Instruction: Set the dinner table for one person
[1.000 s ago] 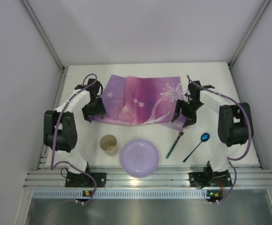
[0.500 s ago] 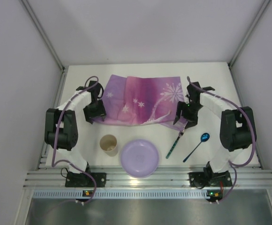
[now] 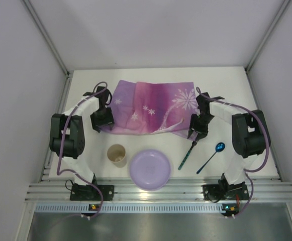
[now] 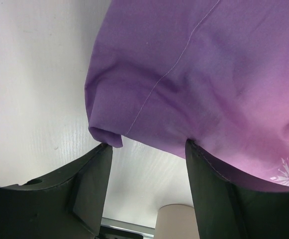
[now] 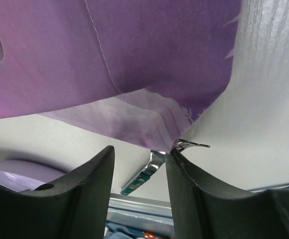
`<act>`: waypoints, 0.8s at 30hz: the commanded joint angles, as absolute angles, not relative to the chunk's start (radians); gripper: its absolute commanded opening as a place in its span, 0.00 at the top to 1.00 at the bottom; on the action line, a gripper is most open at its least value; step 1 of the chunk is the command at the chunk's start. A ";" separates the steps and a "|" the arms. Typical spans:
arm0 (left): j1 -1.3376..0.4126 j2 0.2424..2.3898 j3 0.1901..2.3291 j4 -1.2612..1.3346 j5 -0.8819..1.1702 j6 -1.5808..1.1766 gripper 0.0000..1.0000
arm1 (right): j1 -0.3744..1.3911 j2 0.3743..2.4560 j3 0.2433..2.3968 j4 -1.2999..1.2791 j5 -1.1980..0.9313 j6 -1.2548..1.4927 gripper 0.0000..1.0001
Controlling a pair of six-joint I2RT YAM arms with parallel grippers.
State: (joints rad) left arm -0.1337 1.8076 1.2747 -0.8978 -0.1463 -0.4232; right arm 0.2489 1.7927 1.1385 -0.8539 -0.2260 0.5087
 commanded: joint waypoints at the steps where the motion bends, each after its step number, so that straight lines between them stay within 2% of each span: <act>1: -0.133 1.816 1.313 -0.887 -0.156 -0.399 0.34 | 0.261 1.795 1.158 -0.836 -0.196 0.509 0.54; 5: -0.135 1.824 1.319 -0.884 -0.149 -0.399 0.34 | 0.259 1.776 1.161 -0.850 -0.167 0.500 0.48; 9: -0.133 1.838 1.322 -0.881 -0.140 -0.399 0.35 | 0.259 1.787 1.163 -0.841 -0.138 0.500 0.50; 12: -0.133 1.845 1.330 -0.882 -0.138 -0.396 0.35 | 0.259 1.818 1.175 -0.827 -0.137 0.502 0.61; 13: -0.133 1.845 1.333 -0.882 -0.138 -0.396 0.35 | 0.259 1.834 1.181 -0.824 -0.135 0.502 0.69; 16: -0.133 1.848 1.336 -0.884 -0.137 -0.394 0.36 | 0.261 1.862 1.212 -0.830 -0.126 0.494 0.86; 19: -0.135 1.850 1.333 -0.884 -0.140 -0.394 0.36 | 0.258 1.881 1.241 -0.842 -0.117 0.482 0.96; 21: -0.133 1.850 1.330 -0.882 -0.143 -0.394 0.36 | 0.255 1.885 1.258 -0.854 -0.115 0.474 1.00; 24: -0.133 1.847 1.327 -0.881 -0.147 -0.393 0.36 | 0.253 1.873 1.279 -0.882 -0.117 0.463 1.00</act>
State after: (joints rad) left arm -0.1337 1.8511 1.2999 -0.8974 -0.1455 -0.4049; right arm 0.2485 1.8702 1.2324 -0.8734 -0.1459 0.4847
